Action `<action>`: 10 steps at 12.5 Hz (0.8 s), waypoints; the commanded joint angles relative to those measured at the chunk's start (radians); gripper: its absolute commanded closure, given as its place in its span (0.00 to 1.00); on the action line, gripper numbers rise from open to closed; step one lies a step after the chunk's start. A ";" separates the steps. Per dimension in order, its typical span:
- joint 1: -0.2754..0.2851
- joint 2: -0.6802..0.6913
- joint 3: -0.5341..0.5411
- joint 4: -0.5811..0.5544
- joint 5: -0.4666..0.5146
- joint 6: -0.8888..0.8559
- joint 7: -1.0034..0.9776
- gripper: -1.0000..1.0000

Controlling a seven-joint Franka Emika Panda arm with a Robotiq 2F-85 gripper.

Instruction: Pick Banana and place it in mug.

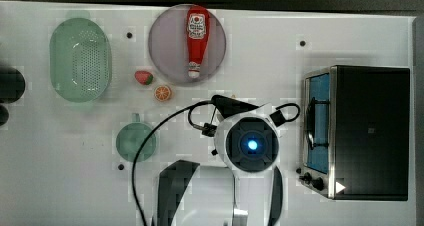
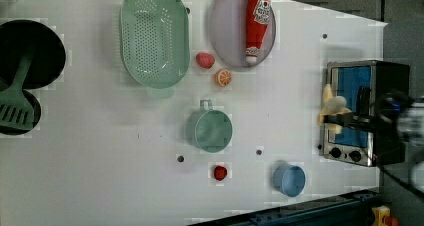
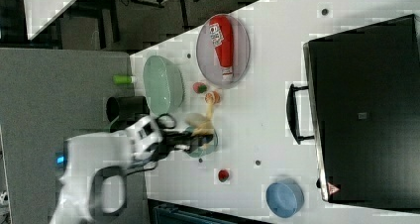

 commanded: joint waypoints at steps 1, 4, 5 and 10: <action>-0.011 -0.046 0.033 0.077 0.001 -0.128 0.011 0.73; 0.002 -0.089 0.110 0.106 0.001 -0.185 0.094 0.73; 0.009 -0.091 0.149 0.112 0.001 -0.185 0.157 0.73; 0.036 -0.079 0.356 0.114 0.096 -0.183 0.485 0.73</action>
